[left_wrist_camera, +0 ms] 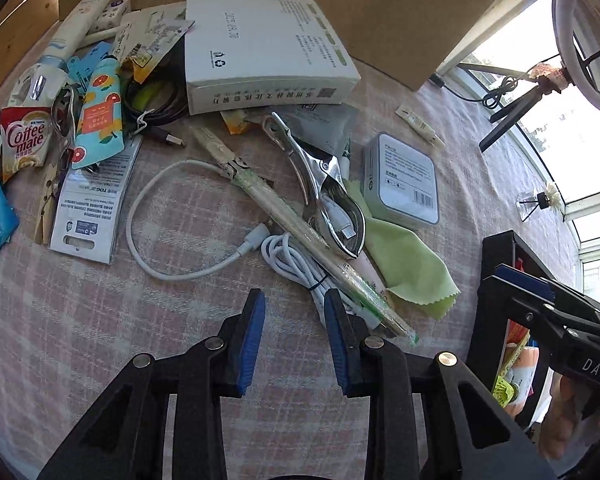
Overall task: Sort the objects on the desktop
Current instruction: 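Move both grippers back to the white cable and green cloth, then grasp the white cable coil with the left gripper while the right grasps the green cloth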
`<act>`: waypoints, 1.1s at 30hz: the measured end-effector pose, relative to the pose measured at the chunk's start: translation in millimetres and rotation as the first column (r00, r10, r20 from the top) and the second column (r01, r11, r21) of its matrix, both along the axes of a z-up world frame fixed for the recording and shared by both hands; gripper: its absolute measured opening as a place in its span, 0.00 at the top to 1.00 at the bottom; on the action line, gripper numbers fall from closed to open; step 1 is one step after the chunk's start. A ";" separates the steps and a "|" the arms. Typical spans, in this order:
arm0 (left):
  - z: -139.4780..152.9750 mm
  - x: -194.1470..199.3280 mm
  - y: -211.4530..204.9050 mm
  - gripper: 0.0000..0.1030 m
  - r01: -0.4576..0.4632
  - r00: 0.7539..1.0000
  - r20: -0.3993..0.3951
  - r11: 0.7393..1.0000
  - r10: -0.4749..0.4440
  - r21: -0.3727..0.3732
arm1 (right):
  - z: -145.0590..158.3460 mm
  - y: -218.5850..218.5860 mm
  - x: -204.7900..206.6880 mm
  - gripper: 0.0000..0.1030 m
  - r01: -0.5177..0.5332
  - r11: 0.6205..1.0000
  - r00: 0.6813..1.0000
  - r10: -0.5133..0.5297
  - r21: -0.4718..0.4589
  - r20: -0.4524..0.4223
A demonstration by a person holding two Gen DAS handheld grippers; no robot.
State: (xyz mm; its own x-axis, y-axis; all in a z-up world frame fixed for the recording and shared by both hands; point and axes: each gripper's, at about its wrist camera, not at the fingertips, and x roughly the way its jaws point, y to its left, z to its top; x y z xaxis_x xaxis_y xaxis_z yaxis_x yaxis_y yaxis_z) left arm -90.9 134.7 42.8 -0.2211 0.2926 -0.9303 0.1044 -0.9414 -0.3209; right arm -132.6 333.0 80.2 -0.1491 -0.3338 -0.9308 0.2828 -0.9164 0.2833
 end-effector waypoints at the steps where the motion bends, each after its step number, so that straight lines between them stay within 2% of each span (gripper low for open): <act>1: -1.8 -1.4 -0.1 0.74 -0.008 1.000 0.004 1.000 0.008 0.012 | -4.1 -3.9 -3.3 0.51 -0.001 1.000 1.000 0.001 0.000 0.010; 4: -5.8 -5.2 0.8 0.74 -0.026 1.000 0.013 0.999 0.026 0.043 | -14.0 -11.4 -9.9 0.56 0.003 1.000 1.000 -0.004 0.010 0.031; 11: -14.4 -18.0 11.3 0.74 -0.014 0.999 0.039 0.999 0.012 0.038 | -30.9 -18.0 -14.9 0.68 0.017 1.000 0.997 -0.017 0.006 0.076; 21: -14.0 -28.0 31.3 0.75 0.029 0.999 0.024 0.998 -0.028 -0.052 | -43.9 -35.4 -16.6 0.69 0.005 1.000 0.995 -0.007 0.011 0.097; 24: -14.0 -27.2 31.6 0.78 0.034 0.999 0.020 0.998 -0.033 -0.043 | -44.6 -39.3 -15.8 0.85 -0.003 1.000 0.995 0.001 0.015 0.099; 27: -12.5 -23.1 29.2 0.81 0.048 0.999 0.013 0.997 -0.047 -0.055 | -46.0 -37.0 -12.6 0.93 -0.001 1.000 0.994 0.000 0.008 0.111; 33: -11.9 -5.0 26.6 0.84 0.127 0.992 0.012 0.990 -0.127 -0.068 | -47.5 -26.1 7.5 0.96 0.006 1.000 0.993 -0.003 -0.024 0.119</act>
State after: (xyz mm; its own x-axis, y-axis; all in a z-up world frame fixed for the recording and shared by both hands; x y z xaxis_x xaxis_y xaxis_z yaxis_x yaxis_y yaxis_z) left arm -95.9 161.3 30.9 -0.1789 0.2537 -0.9506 -0.0154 -0.9668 -0.2551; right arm -125.0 306.9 32.7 -0.0396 -0.3563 -0.9335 0.2418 -0.9099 0.3371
